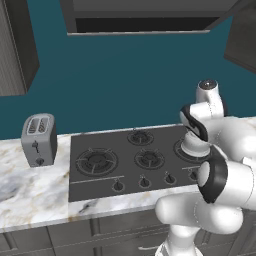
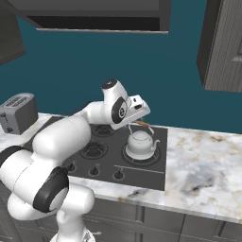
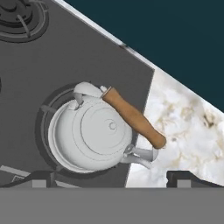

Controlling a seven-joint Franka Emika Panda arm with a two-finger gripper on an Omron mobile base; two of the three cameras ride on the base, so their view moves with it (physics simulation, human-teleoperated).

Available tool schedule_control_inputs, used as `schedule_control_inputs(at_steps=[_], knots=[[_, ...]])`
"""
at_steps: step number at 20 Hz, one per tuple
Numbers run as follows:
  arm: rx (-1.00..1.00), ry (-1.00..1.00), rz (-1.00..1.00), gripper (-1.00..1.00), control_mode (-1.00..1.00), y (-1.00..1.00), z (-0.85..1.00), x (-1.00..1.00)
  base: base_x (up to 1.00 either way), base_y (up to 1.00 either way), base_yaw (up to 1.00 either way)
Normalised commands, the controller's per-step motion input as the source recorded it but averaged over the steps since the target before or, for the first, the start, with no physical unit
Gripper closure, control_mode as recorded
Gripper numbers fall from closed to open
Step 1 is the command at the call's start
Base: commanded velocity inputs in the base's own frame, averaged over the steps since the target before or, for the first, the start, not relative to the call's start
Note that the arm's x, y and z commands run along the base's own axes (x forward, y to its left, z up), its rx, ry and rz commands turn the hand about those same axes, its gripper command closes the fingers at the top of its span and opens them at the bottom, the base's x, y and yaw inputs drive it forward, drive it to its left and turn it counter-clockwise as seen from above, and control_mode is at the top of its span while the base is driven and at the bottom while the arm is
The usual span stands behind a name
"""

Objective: The kettle is done boiling. Turn off the stove, then wait for 300 timesteps before moving the kettle to the dining table.

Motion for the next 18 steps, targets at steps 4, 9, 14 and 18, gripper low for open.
schedule_control_inputs(at_steps=[4,9,14,18], knots=[[0.00,0.02,0.01,-1.00,-1.00,-0.06,-0.03,0.11,0.00,0.00,0.00],[0.00,0.00,0.06,-1.00,-1.00,-0.10,-0.05,0.15,0.00,0.00,0.00],[0.00,0.00,0.09,-1.00,-1.00,-0.10,-0.19,0.24,0.00,0.00,0.00],[0.00,0.02,0.08,-1.00,-1.00,-0.07,-0.13,0.25,0.00,0.00,0.00]])
